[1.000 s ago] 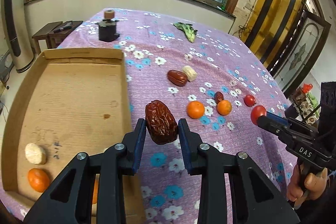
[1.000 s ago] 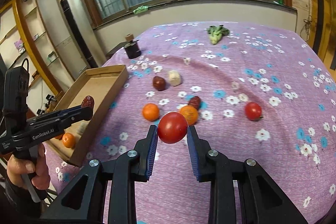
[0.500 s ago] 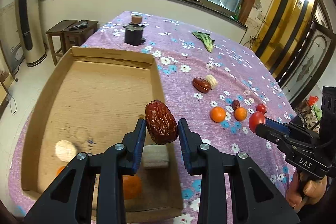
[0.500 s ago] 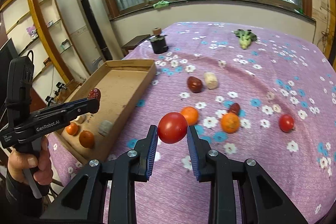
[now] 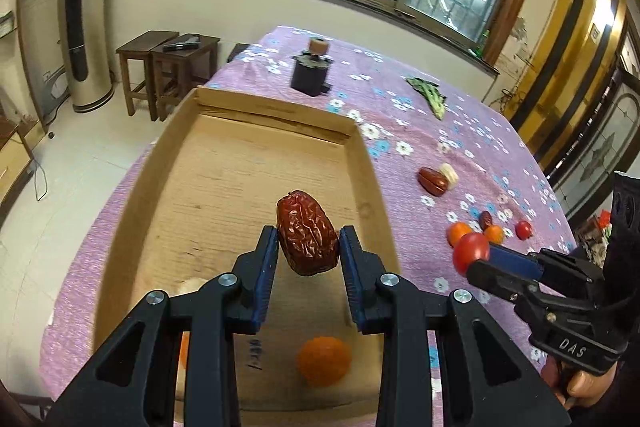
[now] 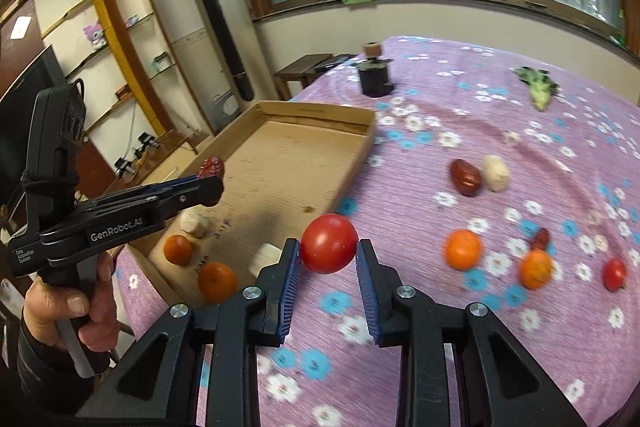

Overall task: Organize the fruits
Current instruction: 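Carry the date and tomato toward the cardboard tray, then open the left gripper to drop the date while the right gripper releases the tomato, then grasp an orange with the left gripper while the right gripper grasps a red tomato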

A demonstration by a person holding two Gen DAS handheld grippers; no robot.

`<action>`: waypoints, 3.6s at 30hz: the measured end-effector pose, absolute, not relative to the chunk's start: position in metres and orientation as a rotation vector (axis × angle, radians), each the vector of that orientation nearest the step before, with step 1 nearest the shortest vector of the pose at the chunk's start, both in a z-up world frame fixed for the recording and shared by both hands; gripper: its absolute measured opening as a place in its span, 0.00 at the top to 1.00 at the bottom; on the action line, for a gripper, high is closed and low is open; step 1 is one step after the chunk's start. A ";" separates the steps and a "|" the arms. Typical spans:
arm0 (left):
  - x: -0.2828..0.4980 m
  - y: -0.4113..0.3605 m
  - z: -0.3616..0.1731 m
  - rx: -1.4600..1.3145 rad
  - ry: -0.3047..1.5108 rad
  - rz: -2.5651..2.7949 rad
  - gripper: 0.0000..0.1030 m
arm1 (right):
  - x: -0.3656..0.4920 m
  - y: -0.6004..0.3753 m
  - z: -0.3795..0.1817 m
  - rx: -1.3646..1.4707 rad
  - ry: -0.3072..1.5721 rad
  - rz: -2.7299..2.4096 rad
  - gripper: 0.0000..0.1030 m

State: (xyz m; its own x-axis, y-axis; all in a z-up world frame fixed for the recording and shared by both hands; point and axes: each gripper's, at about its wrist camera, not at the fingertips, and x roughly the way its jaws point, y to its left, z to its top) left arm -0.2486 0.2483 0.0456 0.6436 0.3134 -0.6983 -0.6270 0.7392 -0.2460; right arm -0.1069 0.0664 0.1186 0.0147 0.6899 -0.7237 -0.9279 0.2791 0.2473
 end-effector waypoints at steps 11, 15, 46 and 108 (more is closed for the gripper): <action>-0.257 0.290 0.023 -0.553 0.731 0.646 0.72 | -0.142 0.139 0.095 -0.442 0.912 1.375 0.72; -0.254 0.299 0.011 -0.571 0.769 0.658 0.72 | -0.144 0.155 0.082 -0.482 0.936 1.372 0.72; -0.223 0.239 0.031 -0.507 0.810 0.629 0.55 | -0.095 0.054 0.106 -0.297 0.970 1.287 0.60; -0.059 0.132 -0.011 -0.250 0.912 0.407 0.71 | 0.085 -0.074 0.063 -0.260 0.929 0.767 0.67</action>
